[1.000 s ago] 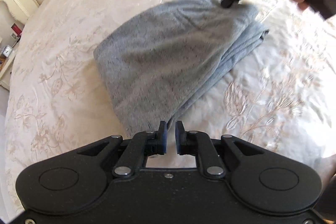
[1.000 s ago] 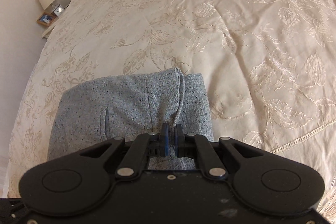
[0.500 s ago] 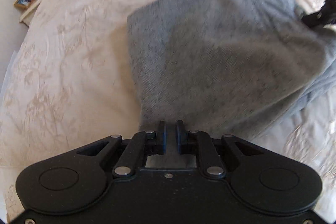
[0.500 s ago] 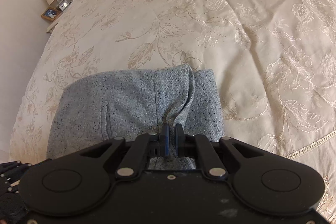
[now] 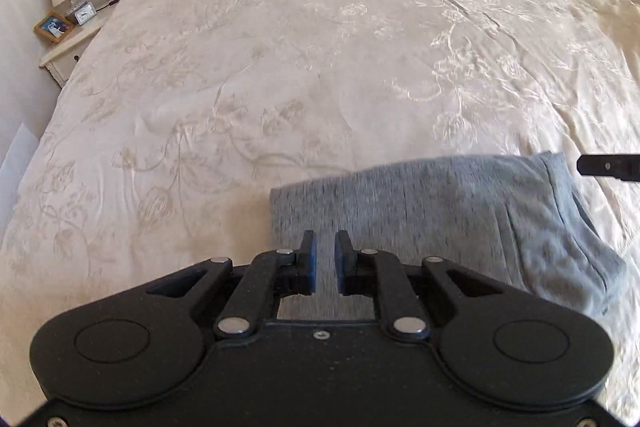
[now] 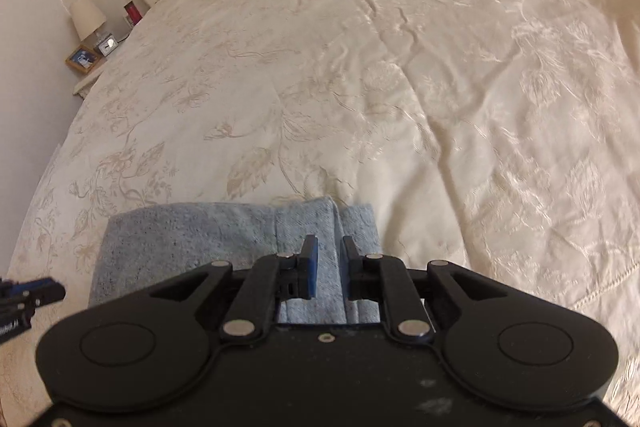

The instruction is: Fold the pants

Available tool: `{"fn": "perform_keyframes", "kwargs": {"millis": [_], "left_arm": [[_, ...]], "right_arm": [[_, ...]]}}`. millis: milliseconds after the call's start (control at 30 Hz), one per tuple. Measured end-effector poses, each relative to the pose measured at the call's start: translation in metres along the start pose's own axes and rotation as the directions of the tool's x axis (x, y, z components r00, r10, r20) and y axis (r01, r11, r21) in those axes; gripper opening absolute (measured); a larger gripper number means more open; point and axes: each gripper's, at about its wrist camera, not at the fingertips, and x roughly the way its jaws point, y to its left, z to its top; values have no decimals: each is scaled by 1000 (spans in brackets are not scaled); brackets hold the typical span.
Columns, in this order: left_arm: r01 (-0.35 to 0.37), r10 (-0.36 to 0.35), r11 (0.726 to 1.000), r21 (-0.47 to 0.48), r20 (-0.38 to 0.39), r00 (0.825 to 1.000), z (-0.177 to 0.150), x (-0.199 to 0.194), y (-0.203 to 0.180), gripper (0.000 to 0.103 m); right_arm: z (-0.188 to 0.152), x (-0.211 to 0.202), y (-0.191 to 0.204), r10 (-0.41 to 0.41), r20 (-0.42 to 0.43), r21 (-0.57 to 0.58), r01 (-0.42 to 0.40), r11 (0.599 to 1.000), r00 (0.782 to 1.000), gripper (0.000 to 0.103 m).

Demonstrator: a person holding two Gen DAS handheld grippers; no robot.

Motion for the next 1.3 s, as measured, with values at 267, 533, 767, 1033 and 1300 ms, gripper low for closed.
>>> {"fn": "perform_keyframes", "kwargs": {"millis": [267,533,767,1033,1300], "left_arm": [[-88,85,996,-17,-137,987,5,90,3,20],[-80,87,994,71,-104,991,-11,96,-1,18],[0,-7,999,-45,-151,989,-1,101,18,12],[5,-24,993,-118,-154,988,11,79,33,13],[90,-94,993,-73,-61,994,0,2,-3,19]], "right_arm": [[11,48,31,-13,-17,-98,11,995,1000,15],[1,87,37,-65,-70,-141,55,989,995,15],[-2,103,43,-85,-63,-166,74,983,994,15],[-3,101,42,-67,-41,-187,58,981,997,15],[-2,38,43,-16,34,-180,22,983,999,18]]}}
